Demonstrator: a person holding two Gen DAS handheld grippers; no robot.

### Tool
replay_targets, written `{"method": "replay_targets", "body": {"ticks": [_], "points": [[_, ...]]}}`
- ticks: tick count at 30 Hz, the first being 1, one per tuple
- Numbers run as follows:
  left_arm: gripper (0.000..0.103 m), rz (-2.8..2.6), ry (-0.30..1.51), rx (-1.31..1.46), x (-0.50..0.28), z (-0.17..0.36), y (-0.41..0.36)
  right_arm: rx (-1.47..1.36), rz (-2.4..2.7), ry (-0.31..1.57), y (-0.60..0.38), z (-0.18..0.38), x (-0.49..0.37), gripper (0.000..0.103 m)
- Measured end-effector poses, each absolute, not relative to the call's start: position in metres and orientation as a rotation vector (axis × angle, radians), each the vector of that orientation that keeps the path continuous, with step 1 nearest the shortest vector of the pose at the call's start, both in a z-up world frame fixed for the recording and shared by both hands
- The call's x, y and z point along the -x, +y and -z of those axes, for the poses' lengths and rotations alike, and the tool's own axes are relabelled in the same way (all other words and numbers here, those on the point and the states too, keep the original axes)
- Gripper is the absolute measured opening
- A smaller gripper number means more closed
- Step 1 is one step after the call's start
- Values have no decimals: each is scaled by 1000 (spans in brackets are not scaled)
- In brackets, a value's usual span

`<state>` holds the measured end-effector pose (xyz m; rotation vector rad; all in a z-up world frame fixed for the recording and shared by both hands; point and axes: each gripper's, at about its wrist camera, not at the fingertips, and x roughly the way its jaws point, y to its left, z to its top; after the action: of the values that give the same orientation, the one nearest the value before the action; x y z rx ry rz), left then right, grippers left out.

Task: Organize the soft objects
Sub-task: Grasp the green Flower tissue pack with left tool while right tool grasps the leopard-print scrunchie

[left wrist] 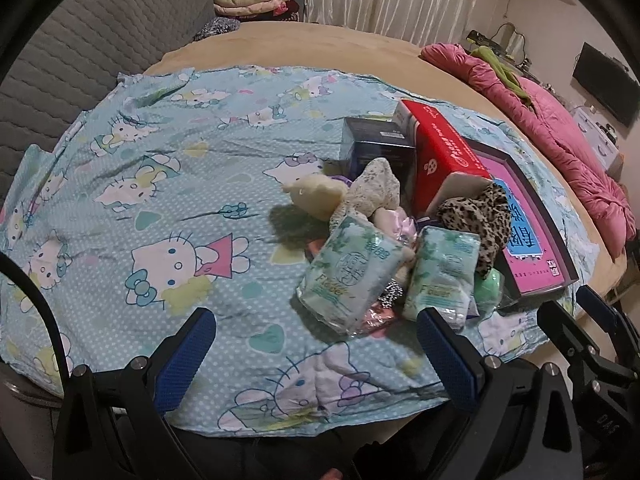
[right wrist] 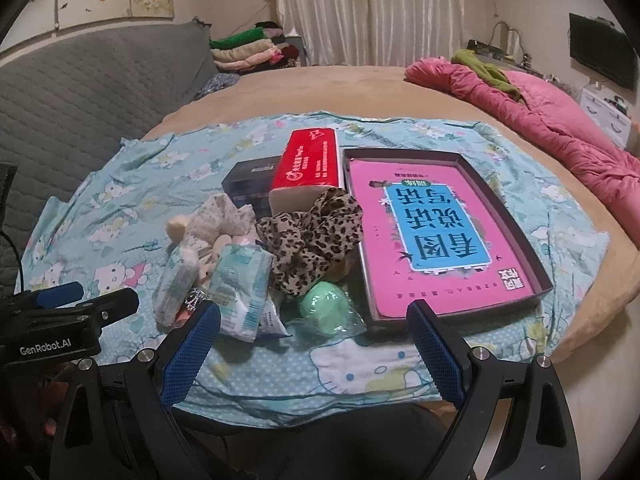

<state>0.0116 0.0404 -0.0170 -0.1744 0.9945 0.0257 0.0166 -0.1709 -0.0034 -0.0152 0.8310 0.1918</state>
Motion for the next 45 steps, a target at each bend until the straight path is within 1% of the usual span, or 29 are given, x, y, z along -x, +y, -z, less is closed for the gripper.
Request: {"method": "replay_targets", "body": {"ticks": [9,16,28,37,41,42,43,44,45], "points": [[101,57,1009,185,-34,42,48,15,-207,871,-159,16,-29,94],[101,124,983,201,-41,48,48,-9,-170,884,-159,25,-48,94],[101,178,996,213,-53,63,48,-45,-91,871,-176,40,-94,94],[101,198,1007,257,-62,73,56,-56,-135,910,-168,60,-126,94],[101,189,1025,266,-66,79,59,-41,-134,890,-164,61,-131,94],[100,188,1027,275,-67,79,60,-36,-132,884,-164,60,-130,93],[98,191,1026,283,-67,80,61,-36,-135,874,-163,59,-129,92],[96,197,1025,293,-67,80,62,-35,-142,864,-163,57,-128,83],[96,200,1025,301,-67,81,62,-29,-153,856,-162,56,-127,71]]}}
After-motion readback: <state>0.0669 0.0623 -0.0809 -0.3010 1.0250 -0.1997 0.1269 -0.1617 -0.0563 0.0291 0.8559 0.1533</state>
